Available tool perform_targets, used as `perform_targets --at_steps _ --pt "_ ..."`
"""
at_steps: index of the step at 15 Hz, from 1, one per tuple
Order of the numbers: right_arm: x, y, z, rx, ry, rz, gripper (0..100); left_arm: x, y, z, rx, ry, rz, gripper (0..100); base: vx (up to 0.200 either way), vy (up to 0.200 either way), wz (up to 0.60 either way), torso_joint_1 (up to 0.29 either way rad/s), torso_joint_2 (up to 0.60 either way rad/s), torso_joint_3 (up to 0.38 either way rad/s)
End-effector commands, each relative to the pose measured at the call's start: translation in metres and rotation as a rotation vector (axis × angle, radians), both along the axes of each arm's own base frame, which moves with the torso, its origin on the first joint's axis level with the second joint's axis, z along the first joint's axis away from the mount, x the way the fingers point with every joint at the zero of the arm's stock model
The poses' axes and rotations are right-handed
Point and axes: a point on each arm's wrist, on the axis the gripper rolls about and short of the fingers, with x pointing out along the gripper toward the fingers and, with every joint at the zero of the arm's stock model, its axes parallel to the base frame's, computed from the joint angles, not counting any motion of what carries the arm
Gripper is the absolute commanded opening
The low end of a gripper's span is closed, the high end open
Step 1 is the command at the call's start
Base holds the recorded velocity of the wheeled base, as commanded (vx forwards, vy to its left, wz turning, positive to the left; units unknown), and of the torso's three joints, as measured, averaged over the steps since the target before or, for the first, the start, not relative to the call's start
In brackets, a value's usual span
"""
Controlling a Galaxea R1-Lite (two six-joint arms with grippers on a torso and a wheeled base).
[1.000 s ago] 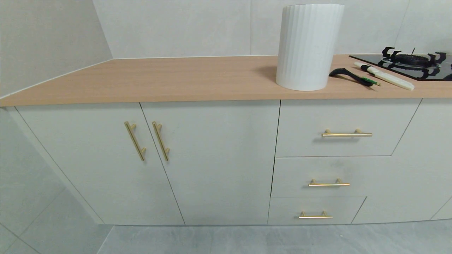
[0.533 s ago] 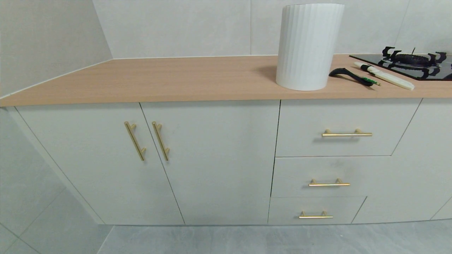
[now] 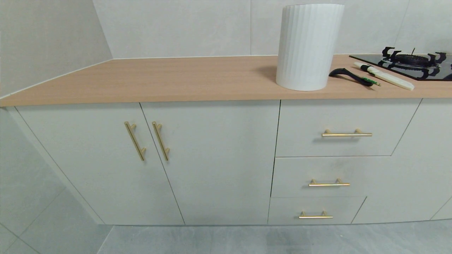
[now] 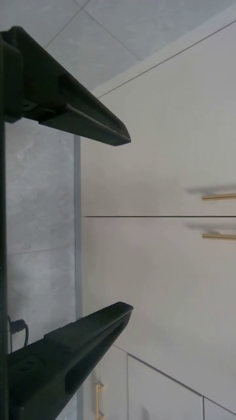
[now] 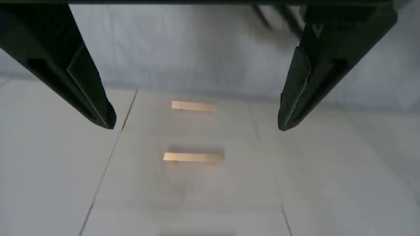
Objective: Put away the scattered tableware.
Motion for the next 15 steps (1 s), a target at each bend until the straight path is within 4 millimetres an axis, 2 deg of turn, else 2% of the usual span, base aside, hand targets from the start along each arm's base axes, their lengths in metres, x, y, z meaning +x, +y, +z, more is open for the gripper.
perform_targets --at_steps 1,4,7,8,10,13,15 --pt "0.047 0.005 0.004 -0.063 0.245 0.032 100 0.0 0.0 0.0 0.001 0.0 0.0 100 0.0 0.0 0.0 0.0 0.0 0.0" --pt "0.106 0.011 -0.006 -0.084 0.398 0.041 100 0.0 0.0 0.0 0.001 0.0 0.0 100 0.0 0.0 0.0 0.0 0.0 0.0" --pt "0.163 0.017 -0.027 -0.093 0.45 0.032 100 0.0 0.0 0.0 0.001 0.0 0.0 100 0.0 0.0 0.0 0.0 0.0 0.0" --pt "0.187 0.019 -0.038 -0.103 0.451 0.012 100 0.0 0.0 0.0 0.001 0.0 0.0 100 0.0 0.0 0.0 0.0 0.0 0.0" --pt "0.223 0.021 -0.056 -0.126 0.458 -0.035 100 0.0 0.0 0.0 0.001 0.0 0.0 100 0.0 0.0 0.0 0.0 0.0 0.0" --pt "0.264 0.025 -0.078 -0.136 0.453 -0.056 100 0.0 0.0 0.0 0.001 0.0 0.0 100 0.0 0.0 0.0 0.0 0.0 0.0" --pt "0.281 0.025 -0.087 -0.135 0.465 -0.061 100 0.0 0.0 0.0 0.001 0.0 0.0 100 0.0 0.0 0.0 0.0 0.0 0.0"
